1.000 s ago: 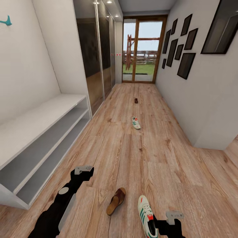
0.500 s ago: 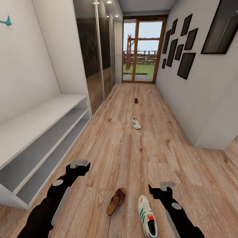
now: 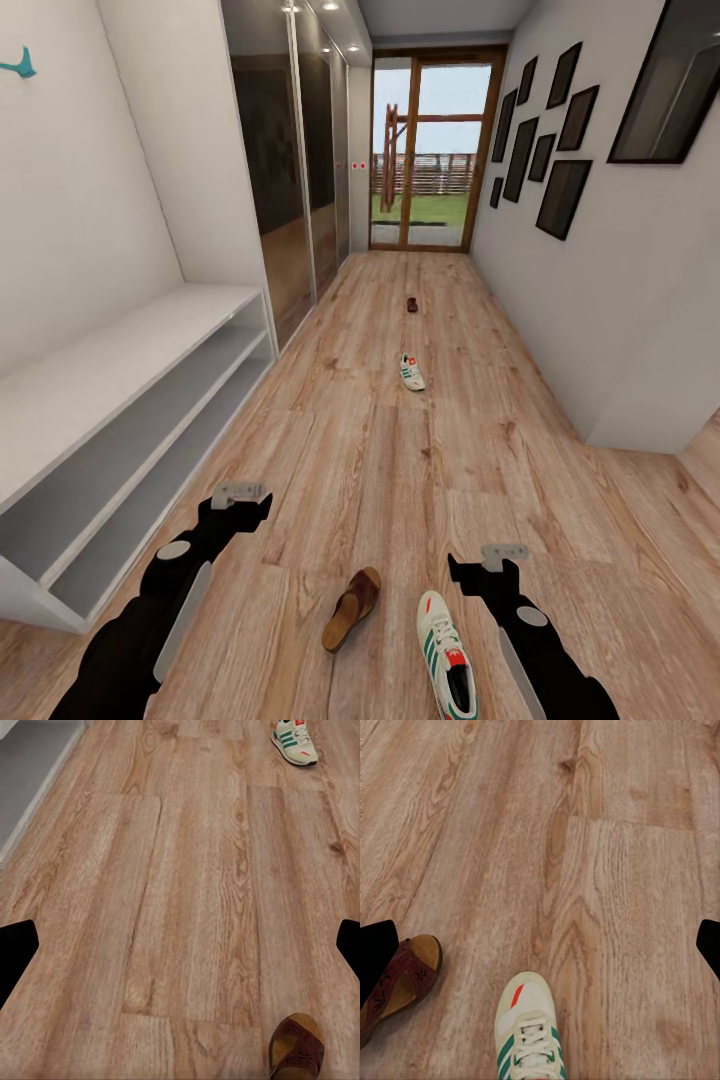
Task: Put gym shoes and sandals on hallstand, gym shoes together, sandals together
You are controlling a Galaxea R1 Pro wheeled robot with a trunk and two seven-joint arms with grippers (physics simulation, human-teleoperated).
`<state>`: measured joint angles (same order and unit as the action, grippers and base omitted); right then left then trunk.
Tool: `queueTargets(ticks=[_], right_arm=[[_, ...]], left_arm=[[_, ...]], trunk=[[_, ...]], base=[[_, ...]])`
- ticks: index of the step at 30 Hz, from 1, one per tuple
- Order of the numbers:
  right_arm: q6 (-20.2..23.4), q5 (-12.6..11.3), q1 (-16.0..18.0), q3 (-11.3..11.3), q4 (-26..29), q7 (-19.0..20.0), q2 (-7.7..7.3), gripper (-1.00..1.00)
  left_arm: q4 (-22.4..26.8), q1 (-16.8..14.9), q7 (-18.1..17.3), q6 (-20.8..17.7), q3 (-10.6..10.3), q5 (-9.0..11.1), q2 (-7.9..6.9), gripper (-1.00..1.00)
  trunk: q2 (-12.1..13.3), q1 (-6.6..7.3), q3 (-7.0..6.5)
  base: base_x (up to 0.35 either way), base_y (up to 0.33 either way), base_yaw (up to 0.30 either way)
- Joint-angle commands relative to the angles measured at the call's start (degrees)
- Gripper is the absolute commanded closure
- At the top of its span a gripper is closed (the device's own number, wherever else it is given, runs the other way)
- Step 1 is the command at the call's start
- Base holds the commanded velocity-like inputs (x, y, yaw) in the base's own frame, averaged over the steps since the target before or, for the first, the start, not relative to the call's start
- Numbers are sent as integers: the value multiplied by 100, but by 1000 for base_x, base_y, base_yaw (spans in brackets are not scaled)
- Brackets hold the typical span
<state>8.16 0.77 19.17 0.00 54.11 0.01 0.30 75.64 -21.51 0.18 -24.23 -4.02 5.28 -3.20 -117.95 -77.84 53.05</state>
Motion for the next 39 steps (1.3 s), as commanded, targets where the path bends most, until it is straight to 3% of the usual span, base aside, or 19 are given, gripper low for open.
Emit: queueTargets(ticks=[1, 11, 18, 25, 39], right_arm=[[40, 9, 0, -3, 14, 3, -1, -100], [46, -14, -1, -11, 15, -13, 2, -100], [45, -16, -1, -16, 31, -26, 2, -100], [45, -32, -1, -33, 42, -21, -3, -100], [40, -45, -1, -50, 12, -9, -28, -100]], left_arm=[[43, -3, 8, -102, -6, 50, -5, -100], [275, -3, 9, -857, -11, 48, -5, -100], [298, -3, 2, -943, -11, 51, -5, -100], [303, -8, 0, -958, -12, 52, -12, -100], [556, -11, -2, -976, -12, 52, -14, -100]], trunk=[[-2, 1, 5], [-2, 1, 6], [-2, 1, 25], [-283, -153, 157], [-283, -153, 230]], base=[[0, 0, 0], [0, 0, 0], [0, 0, 0], [0, 0, 0], [0, 0, 112]])
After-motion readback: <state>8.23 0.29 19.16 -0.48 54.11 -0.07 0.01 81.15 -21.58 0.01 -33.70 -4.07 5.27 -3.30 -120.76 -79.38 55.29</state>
